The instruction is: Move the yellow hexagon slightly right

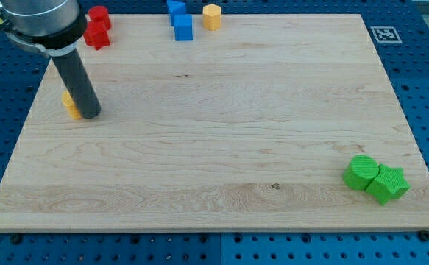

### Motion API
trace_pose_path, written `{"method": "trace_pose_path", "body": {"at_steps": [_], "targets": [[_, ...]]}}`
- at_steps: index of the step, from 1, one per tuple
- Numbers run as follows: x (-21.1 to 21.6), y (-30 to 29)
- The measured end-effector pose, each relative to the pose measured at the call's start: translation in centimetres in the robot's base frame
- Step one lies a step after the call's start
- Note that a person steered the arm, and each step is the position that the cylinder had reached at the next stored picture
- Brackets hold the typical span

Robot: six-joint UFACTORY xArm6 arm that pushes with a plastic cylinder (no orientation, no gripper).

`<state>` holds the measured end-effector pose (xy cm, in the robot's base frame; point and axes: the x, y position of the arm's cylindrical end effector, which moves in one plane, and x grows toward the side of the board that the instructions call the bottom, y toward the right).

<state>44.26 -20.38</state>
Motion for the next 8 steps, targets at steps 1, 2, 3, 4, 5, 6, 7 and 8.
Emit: {"method": "trace_pose_path", "body": {"at_steps": [1, 2, 3, 4, 5, 6, 7, 8], "targets": [[1.1, 2.6], [1.3, 9.9], [-1.1, 15.4], [-5.7, 19.9], [-10.5, 21.6], [-14.1, 21.9], [-14.9, 21.9], [-17.9, 21.1]]}}
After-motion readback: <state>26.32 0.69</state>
